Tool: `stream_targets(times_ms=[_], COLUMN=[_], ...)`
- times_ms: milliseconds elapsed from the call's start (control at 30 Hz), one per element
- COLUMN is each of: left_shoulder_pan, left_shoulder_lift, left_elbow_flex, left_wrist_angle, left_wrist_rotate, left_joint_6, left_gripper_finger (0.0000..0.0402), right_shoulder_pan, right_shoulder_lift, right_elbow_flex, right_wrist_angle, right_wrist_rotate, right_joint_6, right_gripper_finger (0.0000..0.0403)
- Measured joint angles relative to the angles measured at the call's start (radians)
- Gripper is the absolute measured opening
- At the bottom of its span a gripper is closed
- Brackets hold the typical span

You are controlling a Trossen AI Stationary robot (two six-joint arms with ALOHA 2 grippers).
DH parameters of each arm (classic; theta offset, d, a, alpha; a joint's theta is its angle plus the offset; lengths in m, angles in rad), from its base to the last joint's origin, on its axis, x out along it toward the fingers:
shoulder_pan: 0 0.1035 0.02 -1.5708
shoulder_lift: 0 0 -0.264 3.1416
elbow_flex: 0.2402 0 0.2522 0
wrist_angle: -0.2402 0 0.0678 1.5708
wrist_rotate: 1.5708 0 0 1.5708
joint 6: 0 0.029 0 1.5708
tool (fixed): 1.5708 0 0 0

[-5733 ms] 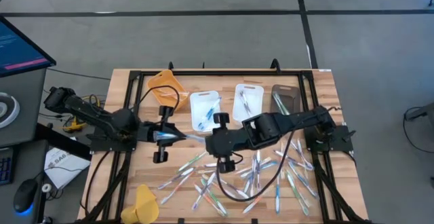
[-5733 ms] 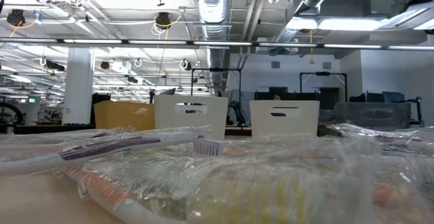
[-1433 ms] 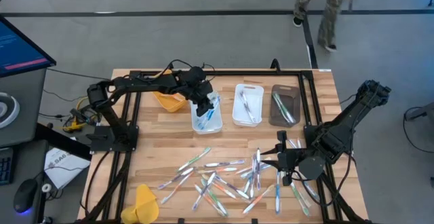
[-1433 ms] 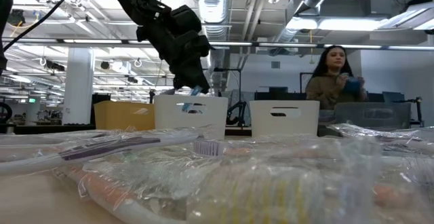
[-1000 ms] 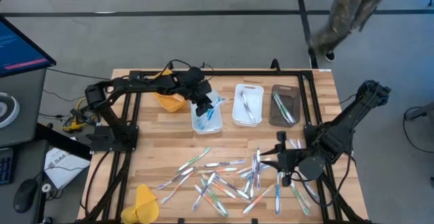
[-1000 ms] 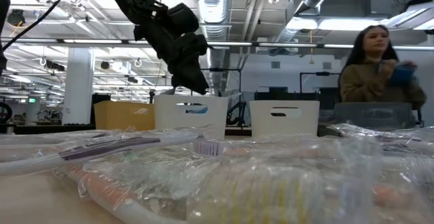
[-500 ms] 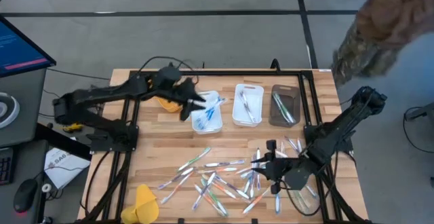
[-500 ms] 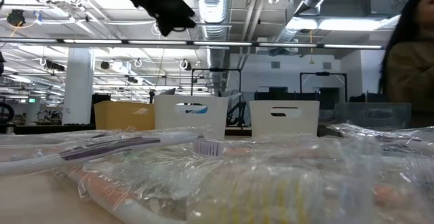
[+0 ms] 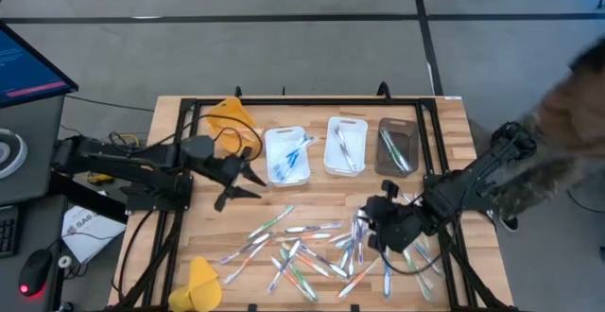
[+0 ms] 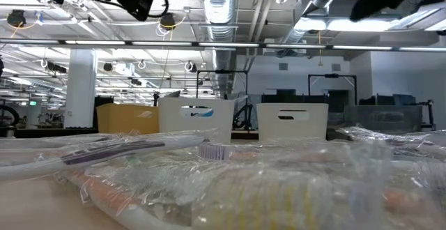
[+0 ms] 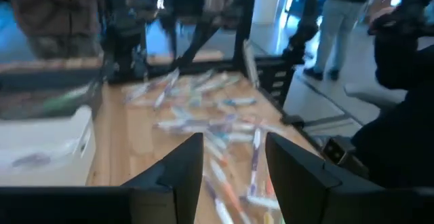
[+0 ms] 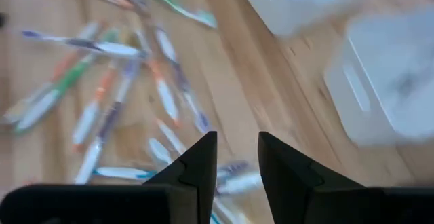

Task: Pick & Place Toothbrushes
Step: Put the orange toothbrush into the orange bin

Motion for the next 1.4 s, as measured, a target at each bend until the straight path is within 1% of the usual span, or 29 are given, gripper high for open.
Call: stream_targets(times_ms=[133, 400, 500, 633, 700, 800, 900, 967, 1067, 1233, 1400], left_shoulder_pan=[-0.007, -0.007, -0.007, -0.007, -0.007, -0.007, -0.007, -0.007, -0.008, -0.008, -0.007], left_shoulder_lift=[-0.021, -0.017, -0.017, -0.017, -0.017, -0.017, -0.017, -0.017, -0.017, -0.017, -0.017], left_elbow_flex=[-0.057, -0.109, -0.136, -0.159, -0.161, -0.161, -0.161, -0.161, -0.161, -0.161, -0.161], left_wrist_angle=[0.063, 0.075, 0.085, 0.089, 0.089, 0.092, 0.092, 0.092, 0.092, 0.094, 0.107], left_wrist_rotate=[-0.002, -0.002, -0.002, -0.003, -0.005, -0.006, -0.006, -0.006, -0.006, -0.006, -0.006], left_joint_6=[0.000, -0.001, 0.000, 0.000, 0.000, 0.000, 0.000, 0.000, 0.000, 0.000, 0.000], left_gripper_finger=[0.0154, 0.0153, 0.0153, 0.0153, 0.0153, 0.0153, 0.0153, 0.0153, 0.0153, 0.0153, 0.0153], right_shoulder_pan=[-0.026, -0.086, -0.101, -0.113, -0.112, -0.102, -0.088, -0.079, -0.065, -0.069, -0.074], right_shoulder_lift=[0.000, 0.002, 0.002, 0.002, 0.002, 0.012, 0.036, 0.061, 0.109, 0.188, 0.273], right_elbow_flex=[0.000, -0.001, -0.001, -0.001, -0.001, -0.001, -0.002, -0.002, -0.002, -0.002, -0.002], right_wrist_angle=[-0.075, -0.115, -0.134, -0.137, -0.136, -0.132, -0.134, -0.137, -0.144, -0.142, -0.160], right_wrist_rotate=[-0.023, -0.039, -0.039, -0.040, -0.040, -0.052, -0.110, -0.146, -0.195, -0.276, -0.298], right_joint_6=[0.108, 0.237, 0.233, 0.162, 0.155, 0.221, 0.259, 0.212, 0.076, 0.033, -0.074], right_gripper_finger=[0.0102, 0.0102, 0.0102, 0.0102, 0.0102, 0.0102, 0.0102, 0.0102, 0.0102, 0.0102, 0.0102])
